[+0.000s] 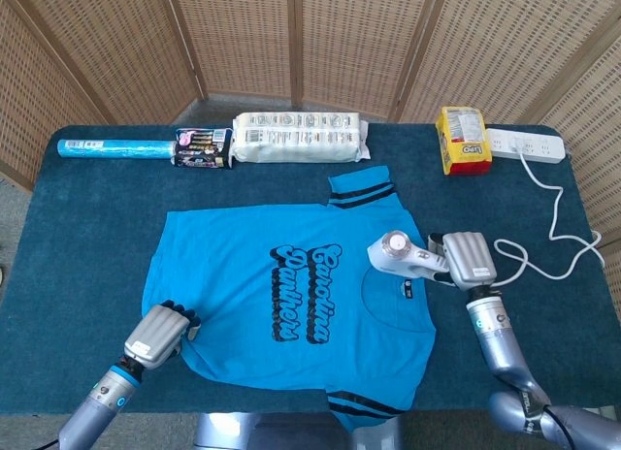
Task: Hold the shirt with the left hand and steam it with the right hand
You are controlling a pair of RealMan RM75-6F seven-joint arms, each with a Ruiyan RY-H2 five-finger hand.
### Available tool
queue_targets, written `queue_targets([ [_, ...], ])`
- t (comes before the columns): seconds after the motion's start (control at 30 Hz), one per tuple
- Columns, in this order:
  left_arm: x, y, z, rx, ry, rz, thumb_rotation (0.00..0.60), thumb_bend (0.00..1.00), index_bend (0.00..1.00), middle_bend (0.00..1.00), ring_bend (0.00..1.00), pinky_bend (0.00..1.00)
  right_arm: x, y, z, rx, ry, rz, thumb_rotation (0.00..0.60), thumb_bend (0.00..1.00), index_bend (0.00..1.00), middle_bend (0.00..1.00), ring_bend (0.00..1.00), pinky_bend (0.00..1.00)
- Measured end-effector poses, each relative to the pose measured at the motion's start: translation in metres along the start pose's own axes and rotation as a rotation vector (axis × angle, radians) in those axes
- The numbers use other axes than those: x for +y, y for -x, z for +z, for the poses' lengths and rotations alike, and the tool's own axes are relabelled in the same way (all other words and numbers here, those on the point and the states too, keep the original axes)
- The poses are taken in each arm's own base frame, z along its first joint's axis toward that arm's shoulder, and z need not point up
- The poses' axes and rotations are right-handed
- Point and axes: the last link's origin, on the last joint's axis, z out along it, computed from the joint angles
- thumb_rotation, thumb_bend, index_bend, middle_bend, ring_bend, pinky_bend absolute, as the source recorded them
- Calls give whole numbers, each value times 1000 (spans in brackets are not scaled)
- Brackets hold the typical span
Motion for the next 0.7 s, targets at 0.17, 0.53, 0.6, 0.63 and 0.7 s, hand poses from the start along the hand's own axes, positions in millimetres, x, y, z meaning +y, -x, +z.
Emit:
queue_targets([
  [0.17, 1, 0, 1, -1, 2, -3, 600, 428, 643, 606, 515, 434, -9, 11, -5, -14, -18, -21, 600, 307, 718, 775, 850, 835],
  [0.53, 4, 1, 3, -1, 11, -9, 600, 428, 643, 606, 515, 434, -31, 29, -3, -36, -41, -24, 600, 307, 718, 773, 848, 835],
  [0.6, 4, 2, 3, -1, 12, -12, 600, 428, 643, 606, 515, 434, -38, 34, -2, -38, -50, -31, 600, 307, 718, 772, 848, 835],
  [0.63, 4, 2, 3, -1, 12, -13, 600, 428, 643, 606, 515, 434, -41, 37, -1, -38, -54, -34, 600, 307, 718, 772, 848, 834],
  [0.7, 4, 3, 3, -2, 11, -15, 600, 429, 643, 606, 515, 434, -46, 40, 0, -36, -60, -42, 600, 307, 718, 771, 847, 834],
])
